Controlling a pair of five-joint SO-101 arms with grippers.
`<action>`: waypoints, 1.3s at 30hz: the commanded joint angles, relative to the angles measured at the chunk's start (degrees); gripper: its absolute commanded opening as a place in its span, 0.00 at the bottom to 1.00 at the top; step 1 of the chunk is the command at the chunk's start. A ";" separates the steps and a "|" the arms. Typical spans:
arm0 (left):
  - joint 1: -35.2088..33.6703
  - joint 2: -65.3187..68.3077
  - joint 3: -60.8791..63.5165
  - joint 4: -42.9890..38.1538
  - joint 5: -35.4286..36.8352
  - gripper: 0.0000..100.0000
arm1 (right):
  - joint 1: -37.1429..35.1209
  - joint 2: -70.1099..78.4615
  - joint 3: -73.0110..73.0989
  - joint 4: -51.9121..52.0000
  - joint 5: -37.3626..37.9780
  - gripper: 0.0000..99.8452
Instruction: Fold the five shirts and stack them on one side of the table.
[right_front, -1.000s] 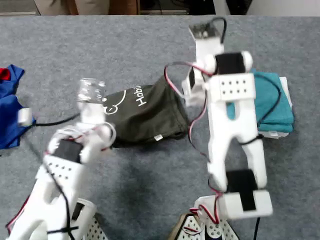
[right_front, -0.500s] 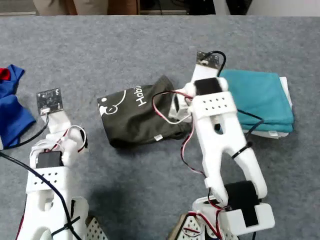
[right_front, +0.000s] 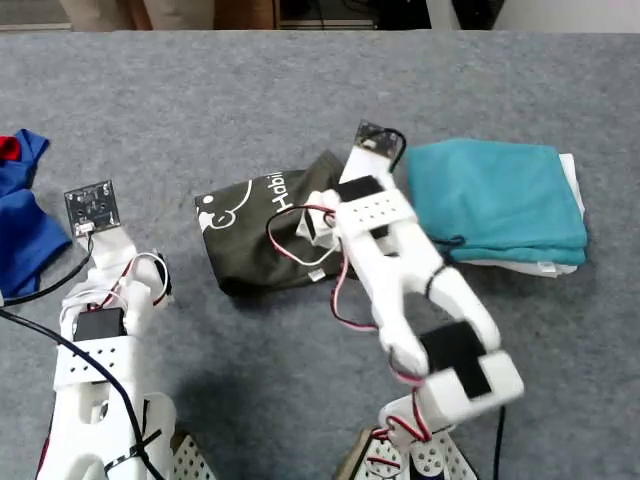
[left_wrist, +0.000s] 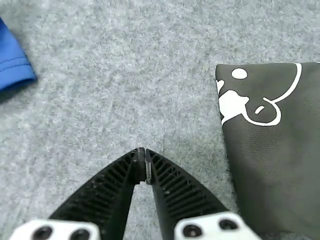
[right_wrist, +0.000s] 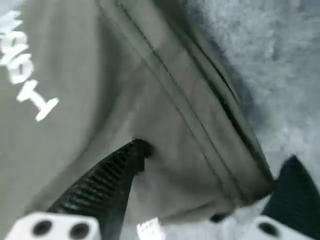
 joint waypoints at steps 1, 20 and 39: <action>-0.53 -0.92 -0.35 -0.88 -0.35 0.02 | -0.92 4.70 -0.04 -4.22 -0.79 0.34; -0.53 -0.92 -0.26 -0.97 -0.44 0.02 | 6.90 9.98 -17.89 12.48 2.37 0.00; -0.53 -0.92 0.09 -0.97 -0.44 0.02 | 32.48 10.33 -62.29 36.13 18.46 0.00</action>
